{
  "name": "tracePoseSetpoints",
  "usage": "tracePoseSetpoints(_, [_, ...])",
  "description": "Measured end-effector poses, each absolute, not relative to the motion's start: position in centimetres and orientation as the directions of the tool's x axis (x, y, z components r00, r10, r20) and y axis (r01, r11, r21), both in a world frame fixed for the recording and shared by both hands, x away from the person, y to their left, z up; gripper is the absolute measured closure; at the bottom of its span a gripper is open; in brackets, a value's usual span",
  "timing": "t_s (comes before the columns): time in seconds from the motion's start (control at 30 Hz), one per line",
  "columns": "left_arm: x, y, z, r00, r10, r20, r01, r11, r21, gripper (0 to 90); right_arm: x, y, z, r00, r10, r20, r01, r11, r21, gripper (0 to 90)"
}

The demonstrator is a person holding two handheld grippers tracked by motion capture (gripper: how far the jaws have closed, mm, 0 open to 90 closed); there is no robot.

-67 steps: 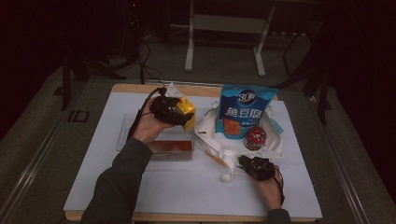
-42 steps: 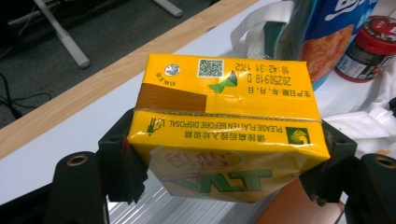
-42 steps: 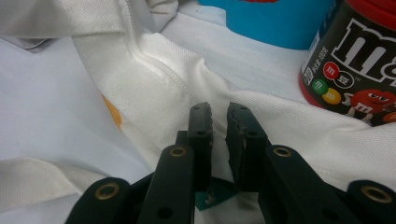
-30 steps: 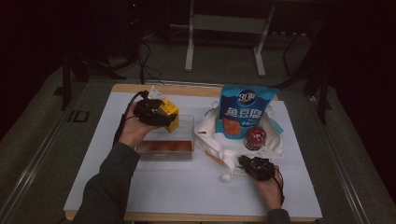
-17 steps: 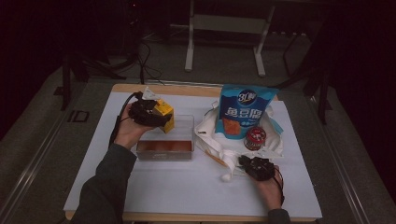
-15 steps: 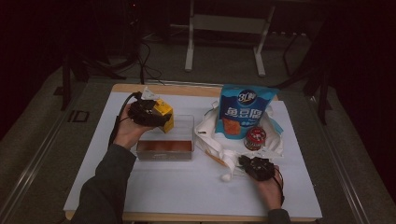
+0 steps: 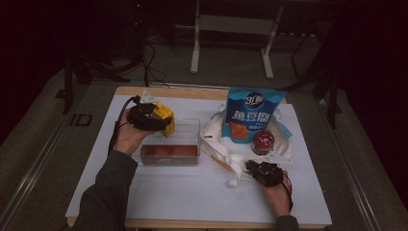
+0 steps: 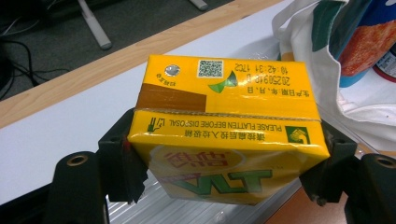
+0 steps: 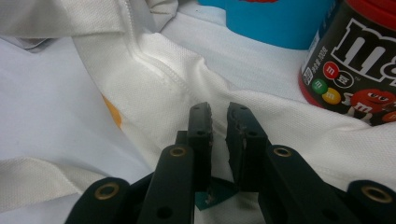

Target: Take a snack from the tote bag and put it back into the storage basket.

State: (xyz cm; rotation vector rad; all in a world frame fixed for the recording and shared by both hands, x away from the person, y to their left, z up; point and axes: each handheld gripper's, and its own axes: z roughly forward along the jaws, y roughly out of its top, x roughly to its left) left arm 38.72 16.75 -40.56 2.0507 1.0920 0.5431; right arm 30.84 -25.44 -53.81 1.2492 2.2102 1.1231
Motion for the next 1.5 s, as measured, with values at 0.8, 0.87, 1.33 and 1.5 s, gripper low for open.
tracePoseSetpoints(0.8, [37.9,19.7,-43.0,0.494,0.869,-0.010,0.574,-0.317,0.755,28.1,30.8,-25.4,-53.8,-0.542,0.838,0.066,0.547,0.293,0.784,79.6])
tracePoseSetpoints(0.87, [37.8,19.9,-43.2,0.488,0.873,-0.012,0.576,-0.312,0.755,28.1,30.8,-25.4,-53.8,-0.542,0.838,0.066,0.547,0.293,0.784,79.7])
tracePoseSetpoints(1.33, [37.2,21.4,-44.6,0.460,0.888,-0.008,0.604,-0.306,0.736,28.1,30.8,-25.4,-53.8,-0.542,0.838,0.065,0.547,0.293,0.784,79.6])
tracePoseSetpoints(1.5, [37.0,21.7,-44.9,0.455,0.890,0.015,0.606,-0.322,0.727,28.0,30.8,-25.4,-53.8,-0.542,0.838,0.065,0.547,0.293,0.784,79.6])
